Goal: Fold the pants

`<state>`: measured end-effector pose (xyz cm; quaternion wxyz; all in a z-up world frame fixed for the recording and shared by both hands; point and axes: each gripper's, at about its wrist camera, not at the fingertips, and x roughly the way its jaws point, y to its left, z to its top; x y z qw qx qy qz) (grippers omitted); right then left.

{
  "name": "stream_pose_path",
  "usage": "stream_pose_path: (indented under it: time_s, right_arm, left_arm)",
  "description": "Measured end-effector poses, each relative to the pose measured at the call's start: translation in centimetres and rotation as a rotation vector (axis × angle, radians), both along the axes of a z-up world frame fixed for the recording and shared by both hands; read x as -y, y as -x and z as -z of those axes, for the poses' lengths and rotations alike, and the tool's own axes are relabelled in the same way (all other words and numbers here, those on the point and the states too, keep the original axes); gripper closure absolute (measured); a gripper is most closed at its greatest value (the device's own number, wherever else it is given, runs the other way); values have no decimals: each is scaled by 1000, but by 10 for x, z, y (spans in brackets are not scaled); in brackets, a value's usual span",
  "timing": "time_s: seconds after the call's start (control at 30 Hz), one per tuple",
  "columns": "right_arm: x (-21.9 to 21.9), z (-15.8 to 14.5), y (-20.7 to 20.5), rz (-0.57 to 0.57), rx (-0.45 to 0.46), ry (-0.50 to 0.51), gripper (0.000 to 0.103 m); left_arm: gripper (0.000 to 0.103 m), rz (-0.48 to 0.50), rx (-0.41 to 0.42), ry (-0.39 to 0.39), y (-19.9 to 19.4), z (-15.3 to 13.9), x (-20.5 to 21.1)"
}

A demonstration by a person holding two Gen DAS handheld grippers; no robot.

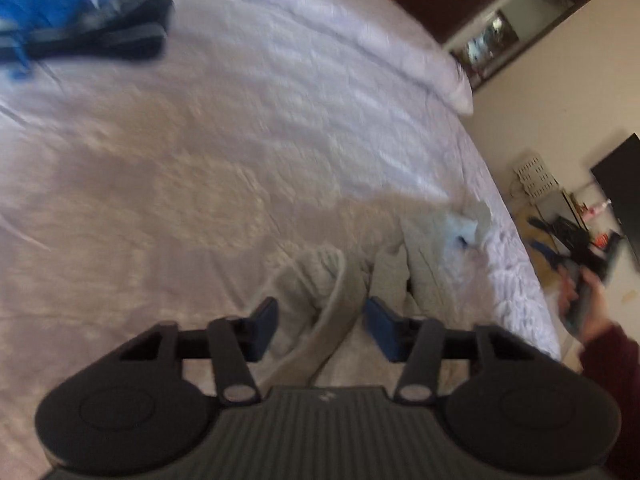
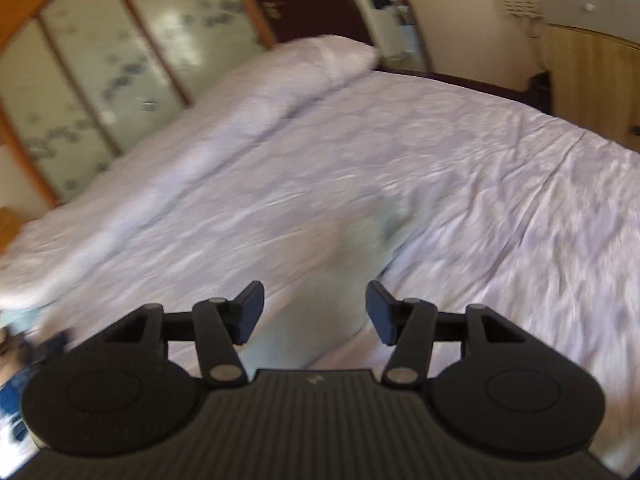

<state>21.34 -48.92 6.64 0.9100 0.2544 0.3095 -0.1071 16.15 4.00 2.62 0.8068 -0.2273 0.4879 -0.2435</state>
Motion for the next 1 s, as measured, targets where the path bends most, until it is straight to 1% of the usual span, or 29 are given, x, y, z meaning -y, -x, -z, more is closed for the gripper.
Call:
stream_pose_path:
  time_s: [0.03,0.07,0.1,0.13,0.2,0.23,0.27,0.3,0.33,0.37,0.4,0.43,0.5,0.57,0.63,0.7,0.73,0.77,0.8,0.83,0.9,0.93,0.97,1.0]
  right_arm:
    - [9,11,-17,22,-15,-2,45]
    - [18,23,-32,43,-22,-12,45]
    - [26,32,-44,64,-18,-27,45]
    - [34,41,-57,78,-13,-49,45]
    - [47,53,-82,92,-25,-71,45]
    - [49,61,-93,105,-50,-59,45]
    - [44,65,-100,113,-84,-35,47]
    - [42,72,-108,94,-109,-19,55]
    - [40,77,-113,61,-122,-24,91]
    - [31,76,-116,34,-128,-47,99]
    - [27,72,-116,15,-102,-68,99]
    - [22,62,-110,-5,-58,-76,100]
    - [12,30,-96,-53,57,-85,100]
    - [11,-6,-68,-91,196,-135,100]
    - [15,-34,-31,-105,306,-161,100]
    - [21,-48,10,-88,370,-151,100]
    - [27,-49,28,-76,376,-156,100]
    - [31,-45,45,-65,359,-156,100]
    - [36,-37,57,-57,320,-151,99]
    - [40,-26,71,-43,269,-142,96]
    - [52,6,97,53,129,-94,91]
    - [56,22,108,137,42,-51,77]
    - [62,40,118,234,-68,-6,61]
    - [69,54,129,302,-146,11,60]
  left_arm:
    - [69,14,-17,18,-3,6,6]
    - [78,26,-26,22,-4,15,8]
    - [91,31,-27,11,-3,21,10]
    - [92,23,-24,-4,-2,24,13]
    - [95,-5,-8,-6,0,24,13]
    - [95,-24,-3,-2,1,23,11]
    - [96,-51,0,7,2,21,7]
    - [96,-81,6,21,2,18,1]
    - [96,-112,16,34,2,13,-6]
    - [96,-149,33,46,2,5,-18]
    - [96,-195,54,49,1,-4,-32]
    - [96,-240,76,45,2,-13,-44]
    - [97,-326,125,47,8,-31,-72]
    - [98,-423,170,36,21,-46,-99]
    - [98,-514,209,30,38,-58,-129]
    - [98,-556,196,61,53,-58,-154]
    - [98,-555,175,69,58,-54,-162]
    - [98,-552,153,67,63,-48,-167]
    - [98,-544,132,63,66,-42,-168]
    - [98,-527,111,64,69,-36,-167]
    - [97,-497,80,61,70,-26,-166]
    - [97,-494,74,60,70,-23,-165]
    - [96,-494,72,61,69,-22,-168]
    - [96,-500,74,58,70,-22,-167]
